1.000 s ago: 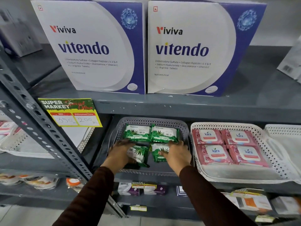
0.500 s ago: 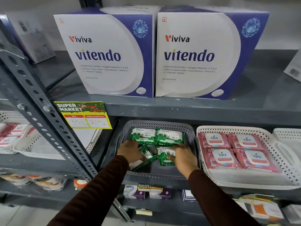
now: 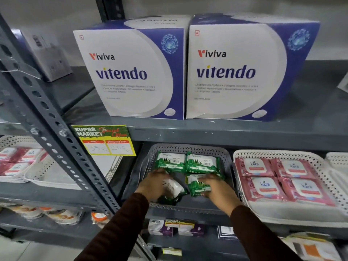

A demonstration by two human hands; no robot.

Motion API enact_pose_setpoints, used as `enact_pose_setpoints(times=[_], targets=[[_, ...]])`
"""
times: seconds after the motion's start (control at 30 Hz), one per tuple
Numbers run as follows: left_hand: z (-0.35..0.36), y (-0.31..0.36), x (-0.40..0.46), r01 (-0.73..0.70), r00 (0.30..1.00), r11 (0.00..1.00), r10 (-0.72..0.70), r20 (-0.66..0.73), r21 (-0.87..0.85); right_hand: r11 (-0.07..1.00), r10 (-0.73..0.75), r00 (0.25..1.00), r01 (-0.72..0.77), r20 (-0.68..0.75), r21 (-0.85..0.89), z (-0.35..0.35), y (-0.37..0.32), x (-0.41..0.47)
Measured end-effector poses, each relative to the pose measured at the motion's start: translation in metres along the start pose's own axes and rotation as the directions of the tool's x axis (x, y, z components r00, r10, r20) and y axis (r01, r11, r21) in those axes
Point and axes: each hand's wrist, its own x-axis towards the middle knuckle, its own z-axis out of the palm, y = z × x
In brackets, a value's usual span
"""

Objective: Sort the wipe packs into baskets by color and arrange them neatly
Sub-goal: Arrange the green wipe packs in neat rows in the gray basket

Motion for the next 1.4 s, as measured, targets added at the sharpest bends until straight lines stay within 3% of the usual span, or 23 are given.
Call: enact_pose_setpoints(times=[0.1,0.3,0.53,0.6,0.7,0.83,1.03,1.23,1.4], targets=[[0.012,0.001,-0.003,0.059,0.991,0.998,-0.056,-0.118,0.017,1.0,-0.01,0.999,0.01,-0.031,0.015,0.008,0.001,-0.003],[0.022,0.018,0.004,0.204,0.966,0.975,-0.185,-0.182,0.09,0.999,-0.023,0.998,0.021,-0.056,-0.035,0.007,-0.004,-0.003],[0.035,0.03,0.015,0.217,0.935,0.96,-0.153,-0.319,0.175,0.995,0.0,0.997,-0.008,-0.08,-0.095,0.013,-0.007,0.005],[0.032,0.023,0.02,0.212,0.926,0.972,-0.168,-0.337,0.1,0.996,-0.003,0.996,-0.005,-0.089,-0.085,0.012,-0.008,0.005],[0.024,0.01,0.032,0.158,0.959,0.98,-0.181,-0.219,-0.12,0.997,-0.001,0.993,-0.008,-0.121,-0.077,0.011,-0.007,0.006],[0.029,-0.002,0.039,0.098,0.986,0.954,-0.131,-0.1,-0.285,0.991,0.036,0.999,-0.032,0.023,-0.132,0.016,0.0,0.021],[0.039,-0.002,0.042,0.064,0.984,0.995,-0.075,-0.159,-0.072,0.983,0.016,0.987,0.013,0.158,-0.183,0.021,0.005,0.03],[0.039,0.005,0.039,0.048,0.974,0.96,0.017,-0.226,0.277,0.977,-0.018,0.993,0.042,0.115,-0.208,0.022,0.007,0.03],[0.035,-0.002,0.05,-0.06,0.991,0.969,0.087,-0.105,0.238,0.966,-0.089,0.978,0.132,0.191,-0.223,0.016,0.01,0.033]])
